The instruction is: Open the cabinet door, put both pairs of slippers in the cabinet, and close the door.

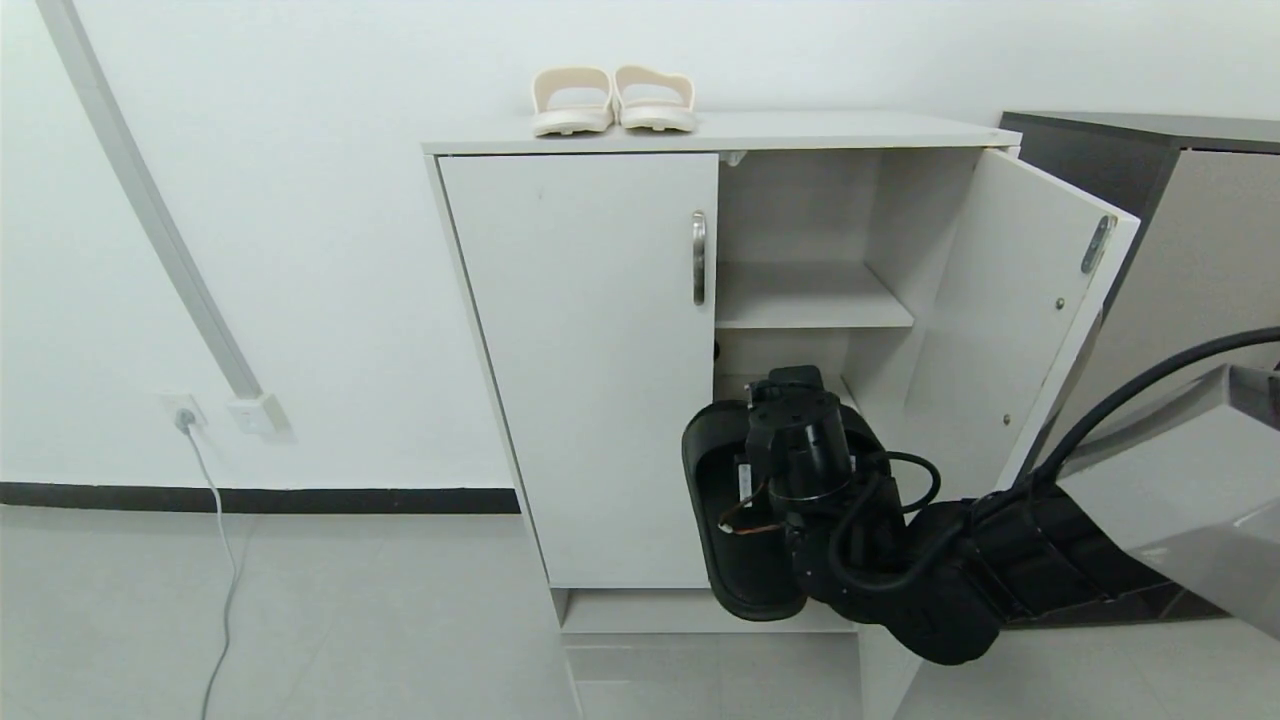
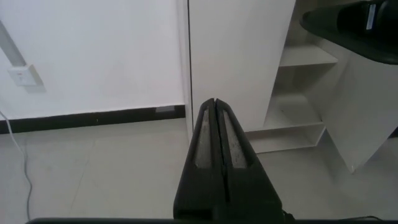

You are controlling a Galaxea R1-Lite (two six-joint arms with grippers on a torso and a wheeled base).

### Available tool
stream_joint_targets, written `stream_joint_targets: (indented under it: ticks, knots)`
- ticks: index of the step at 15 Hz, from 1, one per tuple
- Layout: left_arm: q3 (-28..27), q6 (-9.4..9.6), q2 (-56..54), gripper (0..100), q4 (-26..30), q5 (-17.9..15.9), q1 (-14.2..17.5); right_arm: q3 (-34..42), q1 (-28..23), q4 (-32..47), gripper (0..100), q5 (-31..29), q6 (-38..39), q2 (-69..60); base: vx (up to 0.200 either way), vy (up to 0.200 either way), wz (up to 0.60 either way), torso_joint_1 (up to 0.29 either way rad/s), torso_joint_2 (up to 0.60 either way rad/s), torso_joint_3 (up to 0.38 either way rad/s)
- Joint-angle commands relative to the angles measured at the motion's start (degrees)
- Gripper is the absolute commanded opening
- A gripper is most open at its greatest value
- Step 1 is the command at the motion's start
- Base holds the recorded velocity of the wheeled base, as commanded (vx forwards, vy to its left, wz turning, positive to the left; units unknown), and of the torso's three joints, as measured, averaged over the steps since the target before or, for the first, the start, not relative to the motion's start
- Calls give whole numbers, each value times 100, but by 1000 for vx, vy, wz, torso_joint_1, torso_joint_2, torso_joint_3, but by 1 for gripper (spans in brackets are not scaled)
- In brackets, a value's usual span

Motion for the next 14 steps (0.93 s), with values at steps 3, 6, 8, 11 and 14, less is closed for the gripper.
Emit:
stream_joint_targets:
  ticks: [3,6,8,11,14]
  knots:
    - [1,-16,13,0,0,9,9,-154,16,37,0,-25,-54,32,0,-200,0,5,4,4]
    - [1,-16,13,0,0,9,0,-198,16,29,0,-25,-414,67,0,0,0,0,0,0]
    - [1,-33,13,0,0,9,0,-330,16,29,0,-51,-625,103,0,0,0,0,0,0]
    - [1,-59,13,0,0,18,0,-488,16,29,0,-78,-686,208,0,0,0,0,0,0]
    - [1,-59,13,0,0,18,0,-339,-64,11,0,-166,-642,296,0,0,0,0,0,0]
